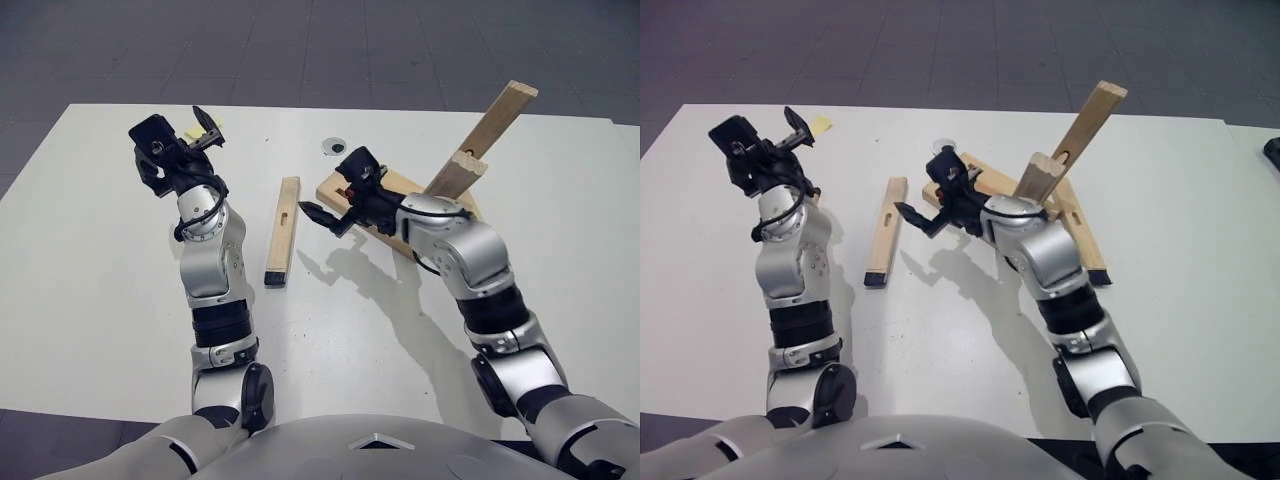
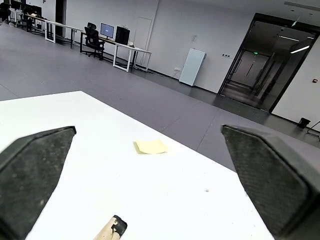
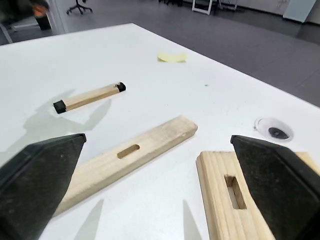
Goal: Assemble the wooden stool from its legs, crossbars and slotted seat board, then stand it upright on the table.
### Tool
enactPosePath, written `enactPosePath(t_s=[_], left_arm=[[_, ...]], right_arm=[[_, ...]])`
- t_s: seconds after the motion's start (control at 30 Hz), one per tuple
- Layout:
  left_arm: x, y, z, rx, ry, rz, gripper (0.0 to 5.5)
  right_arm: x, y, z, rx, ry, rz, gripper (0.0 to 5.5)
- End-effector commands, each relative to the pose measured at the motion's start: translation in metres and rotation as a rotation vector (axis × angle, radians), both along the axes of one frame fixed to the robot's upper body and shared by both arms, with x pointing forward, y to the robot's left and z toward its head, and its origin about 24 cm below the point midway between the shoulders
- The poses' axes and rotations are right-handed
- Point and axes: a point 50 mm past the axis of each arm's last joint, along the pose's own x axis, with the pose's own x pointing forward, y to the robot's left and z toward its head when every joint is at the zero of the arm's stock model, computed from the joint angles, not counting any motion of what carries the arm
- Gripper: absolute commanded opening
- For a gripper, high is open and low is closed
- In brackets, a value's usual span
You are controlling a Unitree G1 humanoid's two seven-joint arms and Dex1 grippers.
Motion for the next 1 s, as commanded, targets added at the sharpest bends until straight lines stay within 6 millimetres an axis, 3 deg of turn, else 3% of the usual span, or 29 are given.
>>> enactPosePath(t_s=[0.03,0.67,0.87,1.0], left_arm=[[0.001,-0.004,-0.009,0.002,0.044,-0.004,5.40],[0.003,-0.007,-0.019,-0.008,0.086,0.005,5.40],[0.003,-0.006,-0.021,-0.015,0.091,0.009,5.40],[0.003,-0.005,-0.022,-0.016,0.097,0.012,5.40]], right_arm=[[0.019,-0.005,-0.011,-0.070,0.110,-0.067,5.39],[0.035,0.016,-0.029,-0.232,0.180,-0.102,5.39],[0.022,0.024,-0.045,-0.275,0.338,0.036,5.39],[0.019,0.010,-0.034,-0.264,0.393,0.141,5.39]])
